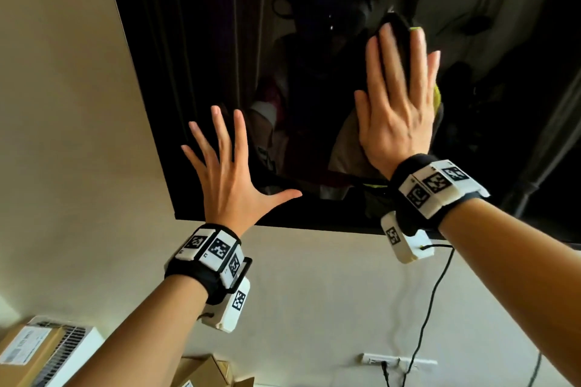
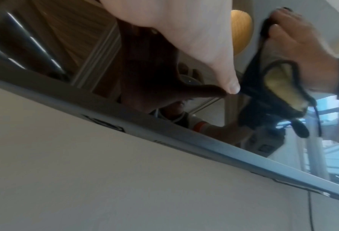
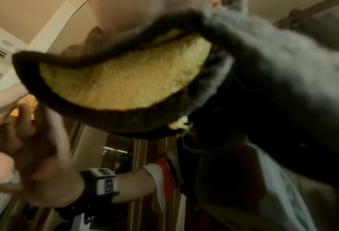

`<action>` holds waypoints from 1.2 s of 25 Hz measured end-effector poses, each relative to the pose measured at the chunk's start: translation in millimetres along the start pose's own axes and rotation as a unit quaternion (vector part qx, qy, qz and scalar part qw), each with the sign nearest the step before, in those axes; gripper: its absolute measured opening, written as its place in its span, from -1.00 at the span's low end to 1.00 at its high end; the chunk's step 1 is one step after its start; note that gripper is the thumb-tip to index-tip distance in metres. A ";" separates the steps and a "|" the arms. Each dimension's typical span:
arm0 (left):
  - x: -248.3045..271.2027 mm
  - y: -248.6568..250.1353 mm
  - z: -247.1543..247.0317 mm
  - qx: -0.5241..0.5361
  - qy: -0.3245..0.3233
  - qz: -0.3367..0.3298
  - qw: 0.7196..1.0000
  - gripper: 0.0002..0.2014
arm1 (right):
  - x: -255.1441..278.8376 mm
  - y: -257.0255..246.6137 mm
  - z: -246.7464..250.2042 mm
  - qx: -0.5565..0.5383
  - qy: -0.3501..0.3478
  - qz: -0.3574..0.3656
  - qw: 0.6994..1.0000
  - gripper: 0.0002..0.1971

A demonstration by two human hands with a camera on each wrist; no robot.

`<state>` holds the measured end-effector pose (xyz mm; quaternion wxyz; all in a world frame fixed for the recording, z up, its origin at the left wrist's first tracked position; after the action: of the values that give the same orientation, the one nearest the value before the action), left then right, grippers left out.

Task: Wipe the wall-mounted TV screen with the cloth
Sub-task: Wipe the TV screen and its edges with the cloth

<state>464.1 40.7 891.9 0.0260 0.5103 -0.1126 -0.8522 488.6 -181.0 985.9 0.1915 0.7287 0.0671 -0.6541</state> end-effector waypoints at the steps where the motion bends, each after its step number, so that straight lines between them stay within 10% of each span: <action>1: -0.7 10.9 1.9 0.008 0.002 -0.016 1.000 0.44 | -1.2 -13.3 -5.7 -0.013 -0.011 0.024 1.000 -0.53; 7: -33.1 97.9 3.3 0.022 -0.007 -0.108 0.994 0.47 | 7.9 46.2 16.1 0.022 0.011 -0.028 0.999 -0.55; 14: -32.6 102.9 -2.8 -0.052 -0.003 -0.109 0.993 0.46 | 17.3 40.8 12.4 -0.020 -0.006 0.032 0.999 -0.54; 20: -32.0 105.1 -2.5 -0.091 -0.016 -0.098 0.991 0.54 | 21.2 103.6 39.1 0.031 0.030 -0.103 0.994 -0.54; 24: -30.7 105.9 -0.9 -0.114 -0.016 -0.092 0.989 0.56 | 18.8 72.2 25.8 -0.027 0.004 -0.004 1.000 -0.54; 30: -28.1 115.4 4.7 -0.112 -0.036 -0.075 0.990 0.53 | 32.1 173.4 61.6 0.046 0.045 -0.123 0.990 -0.55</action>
<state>465.3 -66.3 943.6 0.0146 0.4799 0.0213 -0.8769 496.3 -367.6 983.3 0.0730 0.7514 0.1347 -0.6418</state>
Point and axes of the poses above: each hand's wrist, its own x-axis away from the middle knuckle, its own z-axis out of the back of the hand, y = z × x, the point moved 5 cm from there along -x, towards the middle knuckle, and after that the axes turned 11 degrees about y, right-handed, at the moved point
